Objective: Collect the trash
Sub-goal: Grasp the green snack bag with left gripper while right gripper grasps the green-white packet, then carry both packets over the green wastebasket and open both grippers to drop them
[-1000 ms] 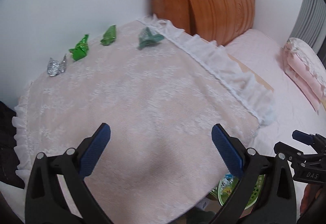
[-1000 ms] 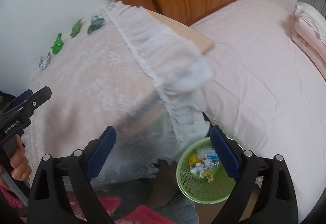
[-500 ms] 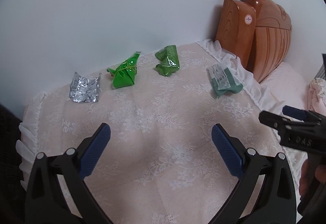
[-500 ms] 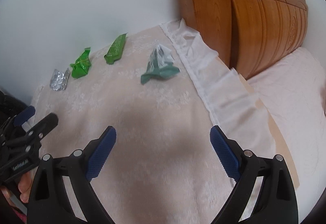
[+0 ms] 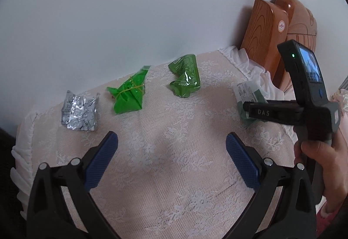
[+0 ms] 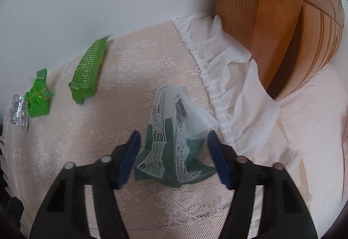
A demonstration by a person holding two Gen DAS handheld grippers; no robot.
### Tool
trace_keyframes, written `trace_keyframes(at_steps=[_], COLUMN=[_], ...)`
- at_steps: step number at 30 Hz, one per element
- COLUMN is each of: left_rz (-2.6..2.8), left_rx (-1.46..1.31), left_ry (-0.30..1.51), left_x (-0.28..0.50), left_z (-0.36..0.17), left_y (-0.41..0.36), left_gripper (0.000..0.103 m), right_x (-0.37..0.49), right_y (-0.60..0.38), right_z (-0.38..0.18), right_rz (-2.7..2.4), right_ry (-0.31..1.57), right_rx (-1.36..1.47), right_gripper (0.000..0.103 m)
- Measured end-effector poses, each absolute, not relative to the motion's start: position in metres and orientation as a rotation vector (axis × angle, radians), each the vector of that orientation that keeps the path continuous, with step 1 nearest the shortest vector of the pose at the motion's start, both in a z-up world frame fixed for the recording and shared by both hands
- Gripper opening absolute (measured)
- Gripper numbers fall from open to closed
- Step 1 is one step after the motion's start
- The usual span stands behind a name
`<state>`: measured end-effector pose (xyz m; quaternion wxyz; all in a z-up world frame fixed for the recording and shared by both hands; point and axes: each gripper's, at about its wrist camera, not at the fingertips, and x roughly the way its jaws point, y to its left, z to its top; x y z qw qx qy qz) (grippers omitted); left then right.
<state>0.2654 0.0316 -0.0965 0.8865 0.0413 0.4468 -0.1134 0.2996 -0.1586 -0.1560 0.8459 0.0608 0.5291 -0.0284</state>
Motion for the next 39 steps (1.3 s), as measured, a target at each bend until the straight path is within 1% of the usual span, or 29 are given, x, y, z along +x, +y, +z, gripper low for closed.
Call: trace_keyframes(at_steps=[4,6,12,17,20,22,23,24,28,31,35,39], left_rz=[-0.214,-0.18,-0.157,-0.127,-0.125,-0.125,-0.127,-0.123,-0.141,-0.153,-0.167,-0.192], left_rx=[0.12,0.143,0.155,0.175,0.185,0.177,0.164,0.155,0.169,0.172,0.156,0.165], left_ry=[0.922,0.921,1.009,1.086,1.109,1.128,1.133,1.131,1.124,1.102,1.072,1.044], left_x=[0.302,0.322,0.386,0.422,0.431,0.435,0.436,0.436,0.426,0.403,0.35,0.276], left_z=[-0.103,-0.108,-0.137,-0.162,-0.17,-0.174,-0.175,-0.174,-0.172,-0.162,-0.143,-0.126], left_y=[0.005,-0.008,-0.041,-0.058,-0.063,-0.063,-0.061,-0.06,-0.058,-0.053,-0.041,-0.026], left_gripper=[0.095,0.094,0.082,0.073,0.062,0.046,0.045,0.04,0.039,0.039,0.039,0.039], right_x=[0.291,0.281,0.222,0.173,0.151,0.133,0.127,0.121,0.102,0.095,0.076,0.052], right_y=[-0.161,-0.163,-0.182,-0.194,-0.199,-0.2,-0.201,-0.202,-0.205,-0.206,-0.206,-0.203], right_z=[-0.148,-0.137,-0.108,-0.105,-0.109,-0.109,-0.11,-0.111,-0.116,-0.118,-0.119,-0.123], right_rz=[-0.046,-0.04,-0.016,-0.019,-0.034,-0.033,-0.032,-0.03,-0.015,-0.02,-0.015,-0.007], right_ry=[1.095,1.073,0.999,0.988,1.009,1.014,1.014,1.013,1.01,1.01,1.011,1.028], right_rx=[0.136,0.137,0.214,0.284,0.311,0.328,0.338,0.346,0.388,0.393,0.401,0.383], right_gripper=[0.046,0.046,0.046,0.046,0.046,0.046,0.046,0.046,0.046,0.046,0.046,0.046])
